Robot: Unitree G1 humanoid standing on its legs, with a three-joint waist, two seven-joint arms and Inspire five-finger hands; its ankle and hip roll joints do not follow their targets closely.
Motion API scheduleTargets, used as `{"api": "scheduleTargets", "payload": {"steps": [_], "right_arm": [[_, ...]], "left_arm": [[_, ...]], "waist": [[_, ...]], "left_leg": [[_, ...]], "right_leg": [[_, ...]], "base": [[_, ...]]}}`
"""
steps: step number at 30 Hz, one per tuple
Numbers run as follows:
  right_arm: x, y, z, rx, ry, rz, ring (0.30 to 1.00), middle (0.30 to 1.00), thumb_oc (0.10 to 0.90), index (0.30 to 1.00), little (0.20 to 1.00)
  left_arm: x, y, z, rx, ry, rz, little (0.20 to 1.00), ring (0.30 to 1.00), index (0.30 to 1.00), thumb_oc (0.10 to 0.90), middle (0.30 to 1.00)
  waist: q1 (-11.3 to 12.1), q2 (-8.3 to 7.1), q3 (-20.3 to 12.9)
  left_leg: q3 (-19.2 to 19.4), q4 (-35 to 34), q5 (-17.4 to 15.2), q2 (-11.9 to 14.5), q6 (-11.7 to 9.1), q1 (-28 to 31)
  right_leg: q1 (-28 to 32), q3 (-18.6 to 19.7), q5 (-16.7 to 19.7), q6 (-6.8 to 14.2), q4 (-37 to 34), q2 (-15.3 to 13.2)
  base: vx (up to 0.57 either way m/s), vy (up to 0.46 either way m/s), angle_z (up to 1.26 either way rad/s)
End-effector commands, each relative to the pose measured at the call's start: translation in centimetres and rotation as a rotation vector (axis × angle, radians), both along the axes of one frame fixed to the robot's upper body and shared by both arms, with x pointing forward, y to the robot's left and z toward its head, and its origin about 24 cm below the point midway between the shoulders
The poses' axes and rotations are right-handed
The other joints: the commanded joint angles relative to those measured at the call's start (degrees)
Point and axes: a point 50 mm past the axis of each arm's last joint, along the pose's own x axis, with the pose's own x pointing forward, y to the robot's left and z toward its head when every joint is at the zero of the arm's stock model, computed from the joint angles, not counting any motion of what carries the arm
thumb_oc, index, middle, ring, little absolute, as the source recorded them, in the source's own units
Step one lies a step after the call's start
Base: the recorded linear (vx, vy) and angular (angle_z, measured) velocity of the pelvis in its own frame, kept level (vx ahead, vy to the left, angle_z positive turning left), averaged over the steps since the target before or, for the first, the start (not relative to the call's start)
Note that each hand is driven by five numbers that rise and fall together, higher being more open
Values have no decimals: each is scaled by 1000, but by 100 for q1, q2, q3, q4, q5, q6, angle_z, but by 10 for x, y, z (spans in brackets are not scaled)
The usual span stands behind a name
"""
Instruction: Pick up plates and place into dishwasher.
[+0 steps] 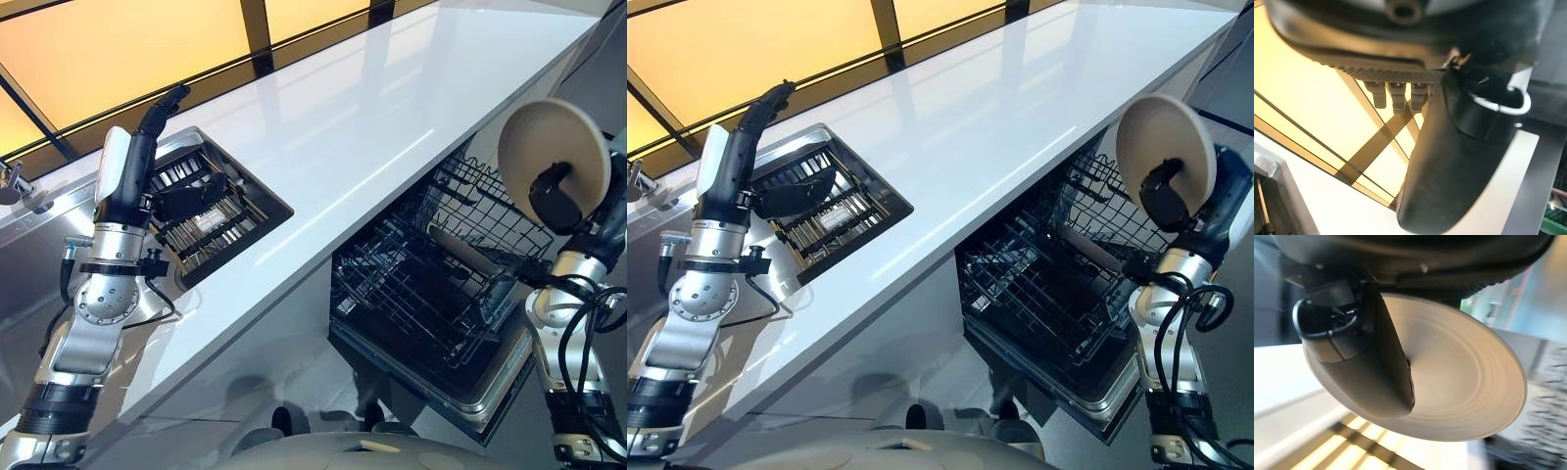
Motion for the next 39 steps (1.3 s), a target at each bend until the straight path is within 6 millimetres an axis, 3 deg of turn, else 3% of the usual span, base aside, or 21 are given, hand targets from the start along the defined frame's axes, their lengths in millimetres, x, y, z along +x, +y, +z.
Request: {"api": "scheduleTargets", "payload": {"steps": [1,21,39], "right_arm": [[8,4,43,-138,-173,67,300,300,100,300,200],[17,19,-18,-139,202,208,300,300,100,300,200],[21,31,-49,-184,433,273,300,300,100,300,200]], "left_arm": [[-3,25,30,-42,-174,92,900,900,900,800,900],[-4,28,18,-78,-131,101,900,900,900,800,900],[-2,25,18,-74,-122,86,900,900,900,800,900]], "waist": [[-59,14,-318],[-38,19,-222],[10,8,-159]], "left_leg": [[169,40,-887,-676,573,308],[199,40,-883,-663,559,289],[189,40,-884,-648,550,299]], "right_leg": [[29,-76,-740,-86,486,623],[-20,-156,-751,-54,542,577],[-17,-212,-774,-35,576,553]], "base": [[0,0,0],[0,0,0],[0,0,0]]}}
